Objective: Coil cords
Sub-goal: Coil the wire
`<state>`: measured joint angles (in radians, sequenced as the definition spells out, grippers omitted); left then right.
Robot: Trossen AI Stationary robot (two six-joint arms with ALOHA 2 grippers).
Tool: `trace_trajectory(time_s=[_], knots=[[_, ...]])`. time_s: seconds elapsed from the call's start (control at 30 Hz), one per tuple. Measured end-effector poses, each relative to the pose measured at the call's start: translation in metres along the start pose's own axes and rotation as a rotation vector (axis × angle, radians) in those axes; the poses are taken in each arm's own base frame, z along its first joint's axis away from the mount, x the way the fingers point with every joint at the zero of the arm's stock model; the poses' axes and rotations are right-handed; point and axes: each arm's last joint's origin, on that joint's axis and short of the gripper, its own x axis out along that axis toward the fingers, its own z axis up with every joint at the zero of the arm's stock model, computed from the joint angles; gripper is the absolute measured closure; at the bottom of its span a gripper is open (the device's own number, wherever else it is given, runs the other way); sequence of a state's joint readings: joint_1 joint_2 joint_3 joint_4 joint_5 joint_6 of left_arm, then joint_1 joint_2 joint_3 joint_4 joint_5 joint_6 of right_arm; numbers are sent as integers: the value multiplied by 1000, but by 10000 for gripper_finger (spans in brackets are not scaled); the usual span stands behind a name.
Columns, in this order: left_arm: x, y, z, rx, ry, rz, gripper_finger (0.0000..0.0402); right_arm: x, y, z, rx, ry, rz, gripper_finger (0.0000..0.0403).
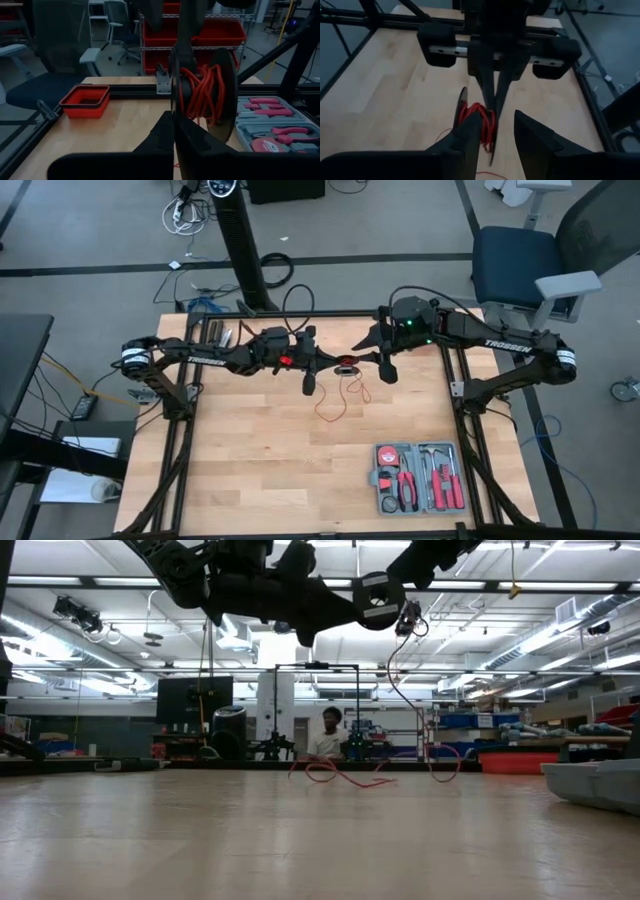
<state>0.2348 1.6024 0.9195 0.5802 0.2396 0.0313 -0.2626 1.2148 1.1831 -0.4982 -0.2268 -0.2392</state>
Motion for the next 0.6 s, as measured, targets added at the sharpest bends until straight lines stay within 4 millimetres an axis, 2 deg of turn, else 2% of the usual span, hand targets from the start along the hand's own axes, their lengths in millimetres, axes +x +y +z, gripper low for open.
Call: trace_trajectory(time_s=[0.6], knots=[[0, -2, 6, 6, -59, -3, 396, 14, -1, -1, 17, 6, 10, 288]])
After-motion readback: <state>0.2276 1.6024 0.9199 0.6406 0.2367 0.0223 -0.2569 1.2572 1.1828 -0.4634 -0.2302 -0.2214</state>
